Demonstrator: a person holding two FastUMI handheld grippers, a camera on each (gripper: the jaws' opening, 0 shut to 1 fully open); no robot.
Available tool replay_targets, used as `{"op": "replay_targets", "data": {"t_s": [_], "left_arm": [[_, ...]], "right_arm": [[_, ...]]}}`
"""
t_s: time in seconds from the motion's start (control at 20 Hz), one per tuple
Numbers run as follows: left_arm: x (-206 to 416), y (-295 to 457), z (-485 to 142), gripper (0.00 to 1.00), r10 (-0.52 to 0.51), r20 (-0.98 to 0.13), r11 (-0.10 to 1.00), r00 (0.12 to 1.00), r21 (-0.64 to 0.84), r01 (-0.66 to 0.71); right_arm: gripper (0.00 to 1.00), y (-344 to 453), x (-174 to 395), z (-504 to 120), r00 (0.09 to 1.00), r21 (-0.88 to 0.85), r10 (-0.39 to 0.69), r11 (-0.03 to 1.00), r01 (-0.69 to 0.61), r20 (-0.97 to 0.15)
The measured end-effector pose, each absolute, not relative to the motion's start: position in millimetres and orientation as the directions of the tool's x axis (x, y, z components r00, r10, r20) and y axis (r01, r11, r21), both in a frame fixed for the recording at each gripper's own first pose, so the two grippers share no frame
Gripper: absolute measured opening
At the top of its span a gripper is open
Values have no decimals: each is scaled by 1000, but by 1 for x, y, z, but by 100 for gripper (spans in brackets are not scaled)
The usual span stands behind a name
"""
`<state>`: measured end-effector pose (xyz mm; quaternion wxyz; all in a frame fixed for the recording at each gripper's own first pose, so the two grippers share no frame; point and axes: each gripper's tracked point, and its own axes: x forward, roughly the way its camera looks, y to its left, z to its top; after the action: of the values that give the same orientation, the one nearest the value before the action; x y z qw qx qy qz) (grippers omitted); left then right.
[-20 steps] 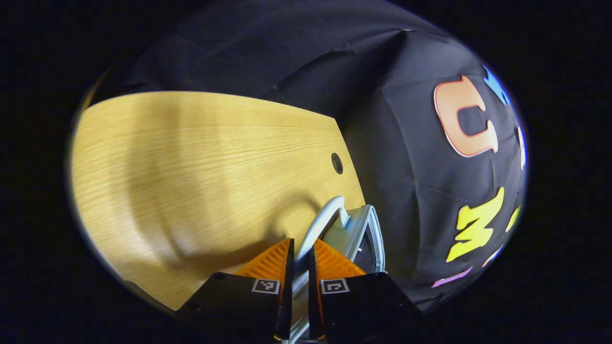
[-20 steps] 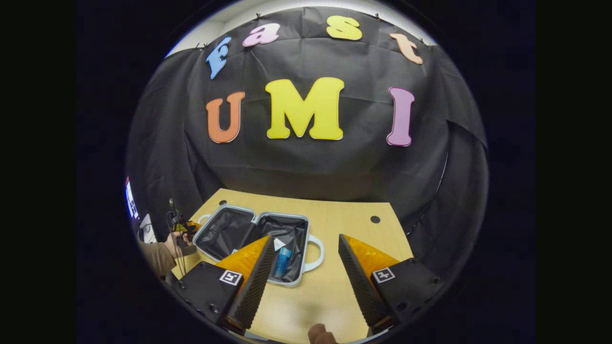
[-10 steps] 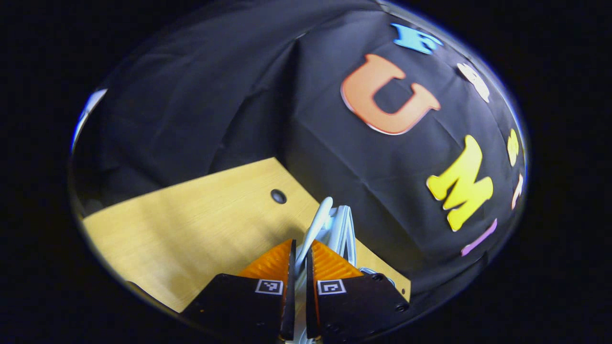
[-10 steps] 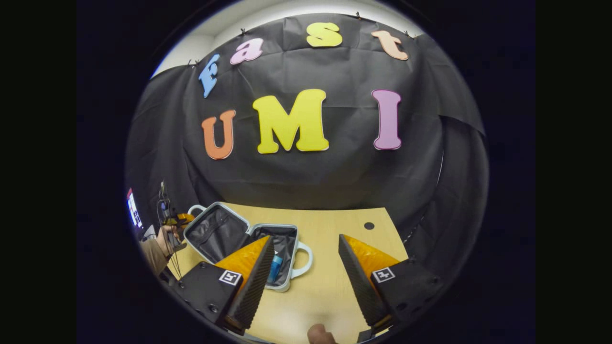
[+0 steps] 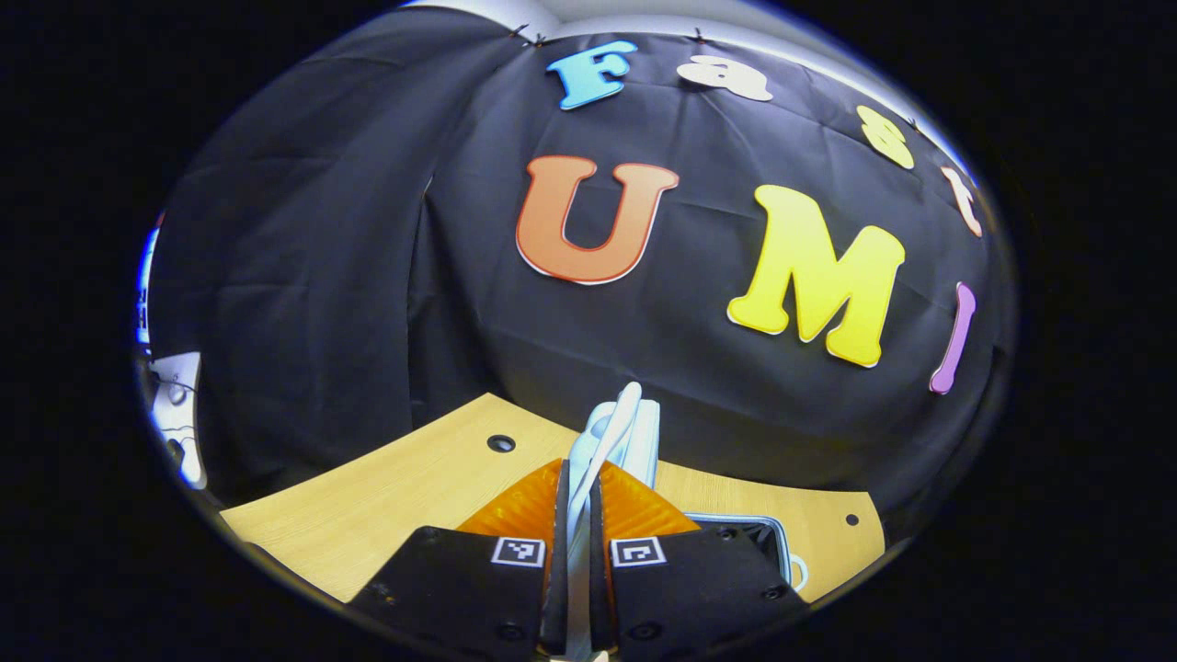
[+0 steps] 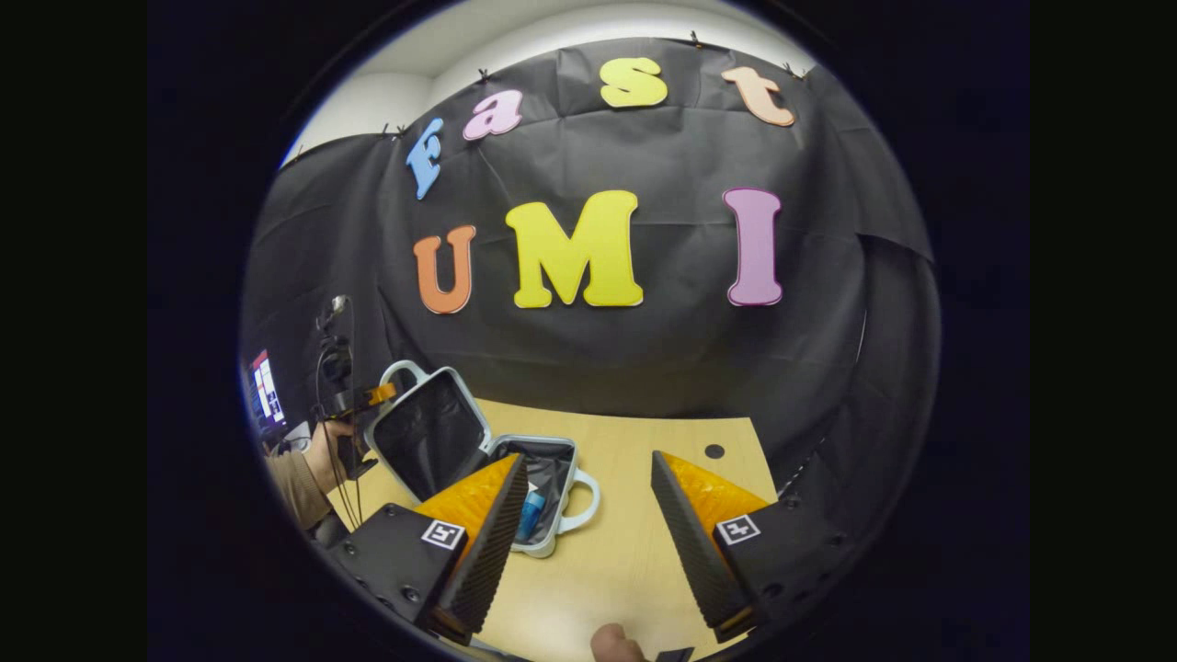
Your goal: First open the suitcase, pack the skin care products into it, and then close the suitcase.
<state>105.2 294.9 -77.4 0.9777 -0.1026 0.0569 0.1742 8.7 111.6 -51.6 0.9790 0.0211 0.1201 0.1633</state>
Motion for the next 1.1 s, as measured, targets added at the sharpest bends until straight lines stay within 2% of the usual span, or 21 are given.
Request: {"op": "replay_targets", "data": {"t_s": [0.25,0.45,0.7,0.95,1.1], "left_arm": [[117,213,-64,12,285,-115,956,952,-39,-291],[121,138,-79,12,238,-113,971,965,28,-236],[137,43,-131,12,159,-176,982,972,132,-136],[154,-4,-178,13,124,-247,969,961,238,-64],[159,-25,-209,12,110,-307,969,945,244,-33]], "right_arm": [[80,86,4,-53,916,109,338,941,-321,-218],[80,63,0,-57,918,117,331,943,-312,-219],[80,32,-2,-65,920,114,315,948,-296,-231],[81,-3,-6,-81,926,109,274,961,-254,-261],[81,-22,-9,-98,922,126,251,967,-222,-296]]}}
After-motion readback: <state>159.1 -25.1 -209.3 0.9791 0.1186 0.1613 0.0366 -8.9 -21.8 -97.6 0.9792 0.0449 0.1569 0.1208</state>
